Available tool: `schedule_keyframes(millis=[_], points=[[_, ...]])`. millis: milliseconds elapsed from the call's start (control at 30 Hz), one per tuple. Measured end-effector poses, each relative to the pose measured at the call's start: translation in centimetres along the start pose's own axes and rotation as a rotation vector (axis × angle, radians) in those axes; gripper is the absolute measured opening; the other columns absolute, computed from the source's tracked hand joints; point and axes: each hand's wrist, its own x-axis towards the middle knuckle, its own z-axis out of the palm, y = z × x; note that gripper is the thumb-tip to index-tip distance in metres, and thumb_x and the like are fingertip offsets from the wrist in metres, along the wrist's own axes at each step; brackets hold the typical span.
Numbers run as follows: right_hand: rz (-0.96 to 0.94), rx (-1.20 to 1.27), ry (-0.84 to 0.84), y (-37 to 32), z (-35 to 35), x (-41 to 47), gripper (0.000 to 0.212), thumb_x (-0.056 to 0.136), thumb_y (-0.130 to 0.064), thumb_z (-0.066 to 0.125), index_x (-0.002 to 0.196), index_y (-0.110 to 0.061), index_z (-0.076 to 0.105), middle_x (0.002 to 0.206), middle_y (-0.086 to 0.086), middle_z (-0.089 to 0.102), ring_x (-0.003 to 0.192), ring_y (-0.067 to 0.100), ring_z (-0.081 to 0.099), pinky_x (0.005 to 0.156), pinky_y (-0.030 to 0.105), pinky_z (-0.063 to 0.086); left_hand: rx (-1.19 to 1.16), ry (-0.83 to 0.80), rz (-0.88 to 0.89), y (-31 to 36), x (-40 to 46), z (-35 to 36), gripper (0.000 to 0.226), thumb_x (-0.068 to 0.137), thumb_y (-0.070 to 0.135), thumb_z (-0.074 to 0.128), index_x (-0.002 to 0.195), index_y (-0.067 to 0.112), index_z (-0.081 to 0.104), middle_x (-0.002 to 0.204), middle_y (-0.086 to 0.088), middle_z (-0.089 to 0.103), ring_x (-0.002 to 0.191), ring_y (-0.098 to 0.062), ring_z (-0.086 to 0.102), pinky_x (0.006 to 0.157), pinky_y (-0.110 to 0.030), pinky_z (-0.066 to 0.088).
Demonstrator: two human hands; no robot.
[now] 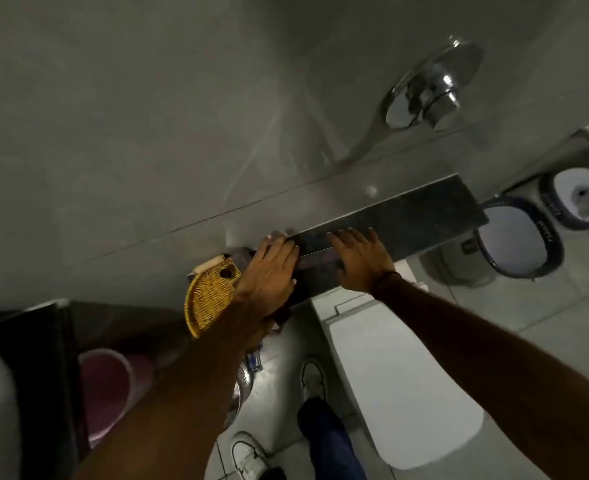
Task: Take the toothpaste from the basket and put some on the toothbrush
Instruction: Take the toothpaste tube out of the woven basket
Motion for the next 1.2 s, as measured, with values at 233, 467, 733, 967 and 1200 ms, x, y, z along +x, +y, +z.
schedule_keyframes(millis=[233,467,733,967,1200], points=[[-0.027,-0.026,-0.111,0.8,3.6,4.0,0.041,0.093,-0.021,0.06,0.134,-0.016,0.059,0.139,0.011,0.055,0.129,0.034,0.051,0.098,0.051,0.05,-0.026,-0.085,-0.118,0.3,4.7,5.0,0.045,0.098,0.035,0.057,0.138,0.013,0.054,0.141,-0.01,0.059,0.127,-0.028,0.051,0.107,-0.041,0.039],[0.0,0.077,-0.015,1.7,3.4,2.3,0.039,0.094,-0.023,0.063,0.131,-0.015,0.061,0.14,0.011,0.052,0.128,0.034,0.049,0.094,0.05,0.054,-0.531,0.032,-0.2,-0.6,3.7,4.8,0.039,0.092,0.019,0.072,0.129,0.009,0.066,0.131,-0.012,0.061,0.121,-0.029,0.058,0.104,-0.04,0.049],[0.089,0.352,0.224,-1.4,-1.1,-4.5,0.036,0.088,-0.021,0.069,0.124,-0.014,0.069,0.126,0.011,0.064,0.114,0.034,0.06,0.094,0.046,0.054,-1.517,0.16,-0.56,-0.2,-4.9,-0.6,0.038,0.09,0.005,0.073,0.127,0.013,0.071,0.112,-0.013,0.078,0.091,-0.02,0.079,0.076,-0.023,0.064],[0.445,1.047,0.179,-9.9,-6.0,-8.5,0.068,0.084,-0.021,0.076,0.146,-0.012,0.049,0.139,0.012,0.06,0.126,0.032,0.059,0.104,0.042,0.052,-1.788,0.316,-0.691,-1.1,-15.7,-4.0,0.036,0.088,-0.002,0.073,0.124,0.003,0.071,0.107,-0.017,0.079,0.081,-0.021,0.078,0.077,-0.025,0.065],[0.431,1.964,0.065,-19.7,-11.5,-12.8,0.064,0.087,-0.006,0.076,0.14,-0.014,0.041,0.128,0.029,0.064,0.077,0.029,0.077,0.06,0.033,0.065,-1.999,0.445,-0.64,-3.5,-27.3,-5.0,0.038,0.091,-0.002,0.07,0.128,-0.004,0.067,0.113,-0.026,0.077,0.098,-0.035,0.078,0.085,-0.033,0.065]])
